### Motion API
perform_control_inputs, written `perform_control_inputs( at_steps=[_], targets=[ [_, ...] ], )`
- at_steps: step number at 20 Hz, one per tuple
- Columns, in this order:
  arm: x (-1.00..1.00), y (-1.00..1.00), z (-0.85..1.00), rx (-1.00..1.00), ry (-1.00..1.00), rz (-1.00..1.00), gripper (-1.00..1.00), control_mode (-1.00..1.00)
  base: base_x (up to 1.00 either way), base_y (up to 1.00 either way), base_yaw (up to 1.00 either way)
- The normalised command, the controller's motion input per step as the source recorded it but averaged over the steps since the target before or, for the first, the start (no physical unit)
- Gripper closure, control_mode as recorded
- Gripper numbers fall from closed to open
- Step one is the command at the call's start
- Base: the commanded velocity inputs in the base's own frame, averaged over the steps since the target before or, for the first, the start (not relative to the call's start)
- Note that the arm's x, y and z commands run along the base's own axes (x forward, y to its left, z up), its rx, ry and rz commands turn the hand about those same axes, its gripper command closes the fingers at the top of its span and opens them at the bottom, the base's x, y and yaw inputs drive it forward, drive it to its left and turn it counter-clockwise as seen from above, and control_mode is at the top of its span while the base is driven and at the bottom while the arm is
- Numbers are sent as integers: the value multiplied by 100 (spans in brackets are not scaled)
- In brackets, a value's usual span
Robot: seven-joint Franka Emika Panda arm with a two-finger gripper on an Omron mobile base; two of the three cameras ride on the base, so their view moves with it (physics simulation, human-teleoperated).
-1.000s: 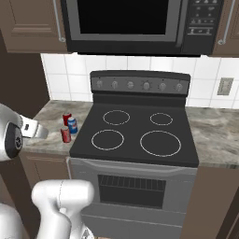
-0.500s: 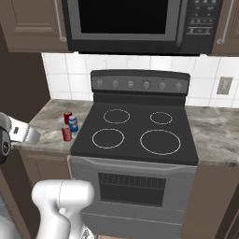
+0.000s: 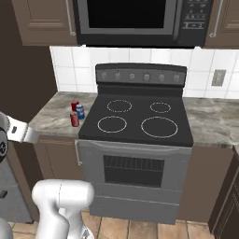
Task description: Four empty soda cans are scattered around the kitchen. Gather all the cans and cluster them next to the stove for recycling.
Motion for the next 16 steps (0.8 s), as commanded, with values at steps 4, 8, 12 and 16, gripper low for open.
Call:
perform_control_inputs(
  at_steps=[4, 8, 12, 16],
  targets=[
    [0, 0, 0, 0, 0, 0, -100, 100, -61, 4, 0],
    [0, 0, 0, 0, 0, 0, -100, 100, -50, 31, 0],
    [0, 0, 0, 0, 0, 0, -100, 100, -29, 70, 0],
    [0, 0, 0, 0, 0, 0, -100, 100, -29, 86, 0]
  ],
)
